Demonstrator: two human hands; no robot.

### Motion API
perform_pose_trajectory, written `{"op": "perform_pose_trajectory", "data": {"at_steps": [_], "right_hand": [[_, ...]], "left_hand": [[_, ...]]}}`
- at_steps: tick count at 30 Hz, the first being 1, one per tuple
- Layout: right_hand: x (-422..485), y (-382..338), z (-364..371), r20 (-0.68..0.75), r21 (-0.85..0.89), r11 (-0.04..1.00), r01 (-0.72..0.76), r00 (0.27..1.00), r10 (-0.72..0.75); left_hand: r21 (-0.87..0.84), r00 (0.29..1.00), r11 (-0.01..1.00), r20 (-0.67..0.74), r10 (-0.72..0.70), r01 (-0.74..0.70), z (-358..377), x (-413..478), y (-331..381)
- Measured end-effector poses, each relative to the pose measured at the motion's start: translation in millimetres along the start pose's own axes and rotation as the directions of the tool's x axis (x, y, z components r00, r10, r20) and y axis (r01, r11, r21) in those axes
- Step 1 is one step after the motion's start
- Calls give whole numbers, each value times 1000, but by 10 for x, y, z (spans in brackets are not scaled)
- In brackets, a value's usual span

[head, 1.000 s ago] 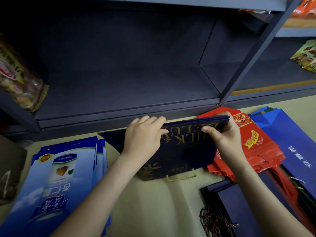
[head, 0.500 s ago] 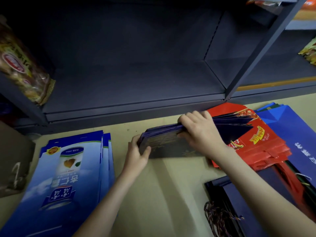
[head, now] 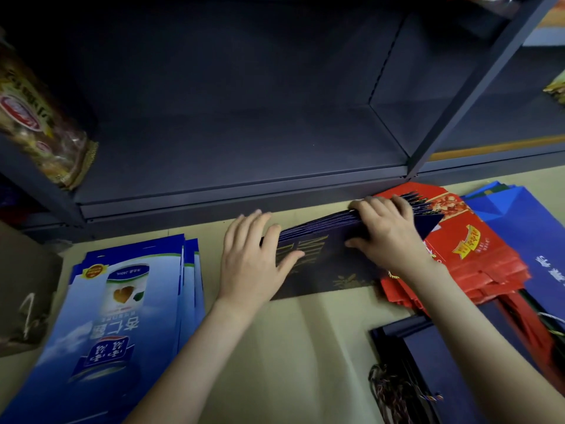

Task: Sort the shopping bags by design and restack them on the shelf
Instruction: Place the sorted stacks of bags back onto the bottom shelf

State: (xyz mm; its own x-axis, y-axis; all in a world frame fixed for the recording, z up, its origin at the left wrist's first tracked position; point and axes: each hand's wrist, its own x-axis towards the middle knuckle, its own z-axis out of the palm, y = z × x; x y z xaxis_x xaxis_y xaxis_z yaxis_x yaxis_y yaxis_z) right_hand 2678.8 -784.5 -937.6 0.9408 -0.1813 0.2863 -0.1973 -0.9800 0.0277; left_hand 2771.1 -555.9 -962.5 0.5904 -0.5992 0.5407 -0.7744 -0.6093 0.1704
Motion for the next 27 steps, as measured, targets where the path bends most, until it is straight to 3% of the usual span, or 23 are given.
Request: {"op": "perform_pose_trajectory", "data": {"at_steps": [2,5,9,12,15,17,19,21,22,24,27], "right_hand": [[-8,59,10,3,-9,999,-41,999,41],[8,-55,75,-44,-32,999,22,999,-24],[3,-140,111,-136,-26,996,81,987,-84],[-21,-135,114,-155,-60,997,55,986,-64],[-162,-65,151,-205,-7,984,-176,964,171],[-274,-1,139,-285,149,929,-339,885,369],[-360,62,112,-305,326,818,-474,766,566],[-389,132,107,-187,534,634,-560,653,734],[-388,163,103,-129,593,571,-568,633,763],[-349,198,39,-88,603,592,-534,693,715],[-213,236,-259,-110,519,768,-374,862,494]], "left_hand": [[101,995,995,102,-23,13,-111,122,128],[209,931,977,346,-119,48,-234,402,436],[120,853,987,521,34,-112,-35,689,667],[89,845,981,525,100,-171,52,760,651],[88,870,983,482,99,-161,-5,700,569],[74,887,991,457,68,-114,-68,651,505],[50,908,997,417,30,-56,-131,599,405],[-5,935,1000,355,-8,10,-174,540,294],[-58,944,997,327,-38,60,-182,502,245],[-197,950,966,294,-107,170,-159,401,173],[-398,947,869,245,-209,295,-65,185,94]]}}
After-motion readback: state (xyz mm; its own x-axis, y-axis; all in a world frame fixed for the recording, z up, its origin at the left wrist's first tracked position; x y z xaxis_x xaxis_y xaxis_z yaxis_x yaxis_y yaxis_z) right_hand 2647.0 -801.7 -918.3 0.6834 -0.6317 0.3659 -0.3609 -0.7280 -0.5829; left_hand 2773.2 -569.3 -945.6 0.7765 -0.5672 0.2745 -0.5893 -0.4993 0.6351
